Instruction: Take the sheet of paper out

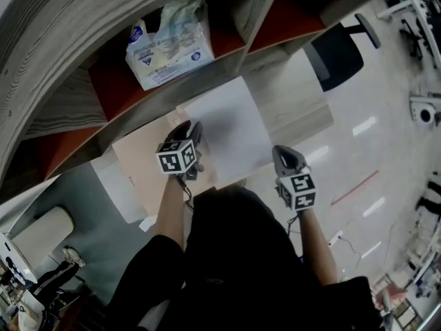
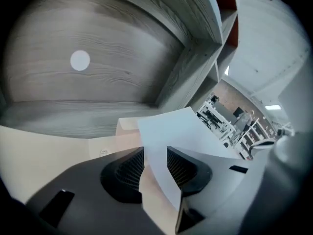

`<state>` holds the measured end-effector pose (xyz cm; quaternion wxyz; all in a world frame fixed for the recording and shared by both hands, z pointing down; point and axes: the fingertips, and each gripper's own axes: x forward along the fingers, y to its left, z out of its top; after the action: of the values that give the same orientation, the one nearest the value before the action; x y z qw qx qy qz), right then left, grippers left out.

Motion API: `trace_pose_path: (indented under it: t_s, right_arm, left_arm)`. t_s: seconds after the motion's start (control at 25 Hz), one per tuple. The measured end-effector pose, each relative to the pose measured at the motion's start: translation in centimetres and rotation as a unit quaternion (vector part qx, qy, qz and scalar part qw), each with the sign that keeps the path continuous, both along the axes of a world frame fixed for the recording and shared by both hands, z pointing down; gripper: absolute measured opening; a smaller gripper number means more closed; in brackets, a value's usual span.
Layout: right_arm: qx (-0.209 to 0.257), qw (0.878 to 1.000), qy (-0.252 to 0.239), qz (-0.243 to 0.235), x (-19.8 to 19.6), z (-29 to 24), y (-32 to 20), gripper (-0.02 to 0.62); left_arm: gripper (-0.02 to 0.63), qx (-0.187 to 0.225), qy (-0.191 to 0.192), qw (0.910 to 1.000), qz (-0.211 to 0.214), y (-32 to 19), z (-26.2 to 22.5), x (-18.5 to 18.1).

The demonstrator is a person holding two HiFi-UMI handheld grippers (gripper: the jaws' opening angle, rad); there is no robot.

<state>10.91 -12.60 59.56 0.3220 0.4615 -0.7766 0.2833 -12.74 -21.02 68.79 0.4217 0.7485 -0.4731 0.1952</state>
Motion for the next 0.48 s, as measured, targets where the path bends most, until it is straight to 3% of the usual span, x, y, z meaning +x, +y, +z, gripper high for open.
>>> trace_pose_path:
  t_s: [0.12,0.48]
  right_arm:
    - [0.000,1.000,0.000,0.003,0.2,0.0,-0.1,0.018]
    - [-0.002,1.000,-0.001,0.002,0.3,0.3,-0.2,0.018]
  left_arm:
    - [0.181,-0.020,0.048,0.9983,-0.026,-0.6,0.1,-0.2]
    - [0.198,-0.044,0.088,0.9950,-0.018,-0.8,1.5,0.5]
